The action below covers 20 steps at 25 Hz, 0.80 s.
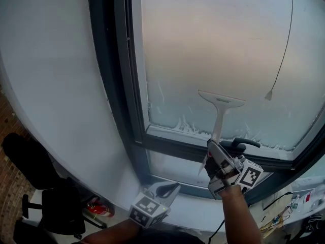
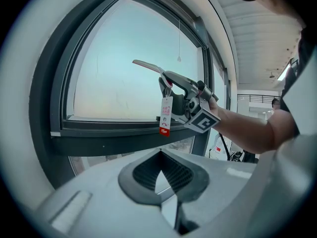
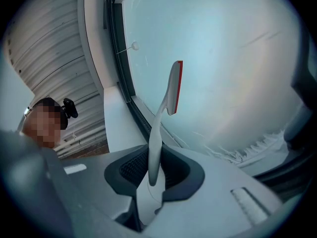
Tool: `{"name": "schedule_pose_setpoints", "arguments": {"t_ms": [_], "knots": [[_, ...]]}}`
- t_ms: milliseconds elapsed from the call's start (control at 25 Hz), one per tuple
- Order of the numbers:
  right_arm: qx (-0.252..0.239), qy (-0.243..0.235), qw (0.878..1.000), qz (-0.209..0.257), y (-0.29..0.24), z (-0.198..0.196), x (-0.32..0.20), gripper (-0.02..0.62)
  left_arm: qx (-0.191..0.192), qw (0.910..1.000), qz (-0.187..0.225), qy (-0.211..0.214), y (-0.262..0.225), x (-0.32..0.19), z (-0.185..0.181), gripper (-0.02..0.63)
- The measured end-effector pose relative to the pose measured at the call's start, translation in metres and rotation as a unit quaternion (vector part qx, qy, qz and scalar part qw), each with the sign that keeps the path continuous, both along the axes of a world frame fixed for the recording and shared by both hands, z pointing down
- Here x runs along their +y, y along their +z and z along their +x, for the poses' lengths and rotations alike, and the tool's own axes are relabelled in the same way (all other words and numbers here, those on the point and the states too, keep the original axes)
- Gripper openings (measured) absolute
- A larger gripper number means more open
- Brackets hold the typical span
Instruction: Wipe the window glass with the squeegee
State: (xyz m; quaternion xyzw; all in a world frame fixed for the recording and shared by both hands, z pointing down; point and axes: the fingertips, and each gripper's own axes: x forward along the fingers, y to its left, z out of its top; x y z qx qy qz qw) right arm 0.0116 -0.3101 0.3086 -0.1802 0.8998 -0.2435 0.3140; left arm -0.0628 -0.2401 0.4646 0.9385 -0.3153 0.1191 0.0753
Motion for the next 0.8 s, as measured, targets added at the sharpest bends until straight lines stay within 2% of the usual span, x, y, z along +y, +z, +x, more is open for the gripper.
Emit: {"name": "schedule_pose_setpoints", "arguments": {"t_ms": [440, 800], "knots": [[-0.011, 0.004, 0.999, -0.048, 0.064, -0.005, 0.006, 0.091, 0.002, 1.0, -0.004, 0.005, 0.004, -0.001, 0.005, 0.001], [-0.043, 0.002, 0.994, -0.098, 0.117, -0.004, 0.012, 0.091, 0.001, 0.9999, -0.014, -0.001, 0.01, -0.004, 0.003, 0.001]]}}
